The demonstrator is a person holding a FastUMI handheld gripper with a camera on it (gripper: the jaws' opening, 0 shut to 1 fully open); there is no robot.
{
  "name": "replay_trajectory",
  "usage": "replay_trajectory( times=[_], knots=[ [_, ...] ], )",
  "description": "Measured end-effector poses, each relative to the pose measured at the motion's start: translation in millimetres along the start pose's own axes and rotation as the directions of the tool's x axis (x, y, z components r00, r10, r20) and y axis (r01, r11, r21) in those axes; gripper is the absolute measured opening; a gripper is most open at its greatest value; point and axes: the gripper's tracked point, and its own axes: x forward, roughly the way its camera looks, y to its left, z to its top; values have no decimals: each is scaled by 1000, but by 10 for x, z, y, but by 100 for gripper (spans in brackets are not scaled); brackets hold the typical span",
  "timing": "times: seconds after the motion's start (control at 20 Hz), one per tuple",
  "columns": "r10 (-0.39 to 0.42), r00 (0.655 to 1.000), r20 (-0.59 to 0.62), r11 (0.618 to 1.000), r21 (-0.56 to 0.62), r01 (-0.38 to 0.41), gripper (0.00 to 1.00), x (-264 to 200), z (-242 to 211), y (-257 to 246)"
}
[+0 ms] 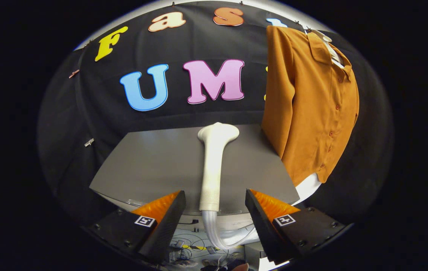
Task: Iron the clothes twice with a garment steamer, once on the left side and once on the right side.
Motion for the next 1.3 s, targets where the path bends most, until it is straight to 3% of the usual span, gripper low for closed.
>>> replay_trajectory(
  times=[0.3, 0.5, 0.55, 0.6, 0.65, 0.7, 0.9, 1.3],
  knots=[
    [-29, 999, -46, 1000, -5, 29, 99, 426, -47, 23],
    [-38, 998, -52, 999, -11, 37, 61, 623, -89, 16],
    [-16, 998, -60, 1000, 14, 17, 60, 628, -123, 86],
    [-16, 999, -41, 1000, 9, 16, 37, 545, -57, 72],
    [-9, 1000, -29, 1000, -2, 9, 37, 546, -44, 61],
    [6, 1000, -12, 1000, -13, -6, 31, 580, -44, 90],
    [49, 999, 19, 999, -3, -49, 20, 444, -33, 126],
    [107, 965, 238, 994, -3, -110, 20, -278, 551, 1]
  ],
)
